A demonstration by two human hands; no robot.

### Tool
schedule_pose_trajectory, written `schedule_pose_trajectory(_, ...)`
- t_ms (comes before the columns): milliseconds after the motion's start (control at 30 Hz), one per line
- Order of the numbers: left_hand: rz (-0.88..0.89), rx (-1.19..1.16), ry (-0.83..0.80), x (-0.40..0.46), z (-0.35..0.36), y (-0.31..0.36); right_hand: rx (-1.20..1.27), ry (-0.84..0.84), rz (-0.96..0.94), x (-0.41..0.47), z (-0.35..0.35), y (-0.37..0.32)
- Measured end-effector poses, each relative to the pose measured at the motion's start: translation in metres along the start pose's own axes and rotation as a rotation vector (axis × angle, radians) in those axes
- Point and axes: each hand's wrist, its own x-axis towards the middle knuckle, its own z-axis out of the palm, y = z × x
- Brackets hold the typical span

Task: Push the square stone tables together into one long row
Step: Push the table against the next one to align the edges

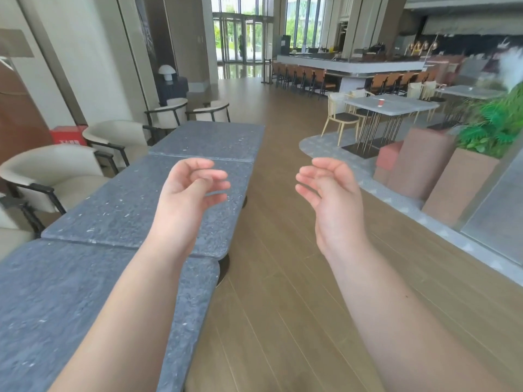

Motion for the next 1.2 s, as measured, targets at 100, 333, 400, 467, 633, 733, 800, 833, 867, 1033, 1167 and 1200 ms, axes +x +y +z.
schedule_pose_trajectory(100, -0.032, 0.013, 0.012, 0.079, 0.023, -0.034, -0.017, -0.003, 0.031, 0.085, 0.006, 0.027)
schedule_pose_trajectory(333, -0.083, 0.007, 0.020, 0.224, 0.100, -0.118, -0.010, 0.070, 0.095, 0.252, -0.023, 0.088)
schedule_pose_trajectory(400, -0.087, 0.014, 0.026, 0.256, 0.127, -0.149, 0.006, 0.079, 0.111, 0.298, -0.038, 0.108)
schedule_pose_trajectory(467, -0.100, 0.022, 0.028, 0.287, 0.154, -0.185, 0.018, 0.077, 0.121, 0.348, -0.055, 0.130)
schedule_pose_trajectory(633, -0.142, 0.057, 0.083, 0.372, 0.224, -0.272, 0.015, 0.029, 0.204, 0.477, -0.099, 0.189)
schedule_pose_trajectory(733, -0.176, 0.072, 0.149, 0.424, 0.261, -0.314, -0.028, -0.037, 0.287, 0.552, -0.118, 0.217)
schedule_pose_trajectory(800, -0.221, 0.072, 0.199, 0.453, 0.278, -0.339, -0.056, -0.074, 0.331, 0.599, -0.123, 0.236)
schedule_pose_trajectory(833, -0.244, 0.070, 0.223, 0.467, 0.285, -0.350, -0.069, -0.091, 0.349, 0.621, -0.124, 0.245)
schedule_pose_trajectory(867, -0.263, 0.071, 0.247, 0.479, 0.290, -0.361, -0.082, -0.110, 0.368, 0.642, -0.123, 0.254)
schedule_pose_trajectory(1033, -0.311, 0.085, 0.357, 0.546, 0.294, -0.416, -0.153, -0.193, 0.453, 0.735, -0.111, 0.311)
schedule_pose_trajectory(1167, -0.333, 0.077, 0.440, 0.613, 0.284, -0.472, -0.196, -0.240, 0.500, 0.806, -0.089, 0.376)
schedule_pose_trajectory(1200, -0.342, 0.077, 0.458, 0.632, 0.280, -0.486, -0.213, -0.253, 0.519, 0.824, -0.080, 0.395)
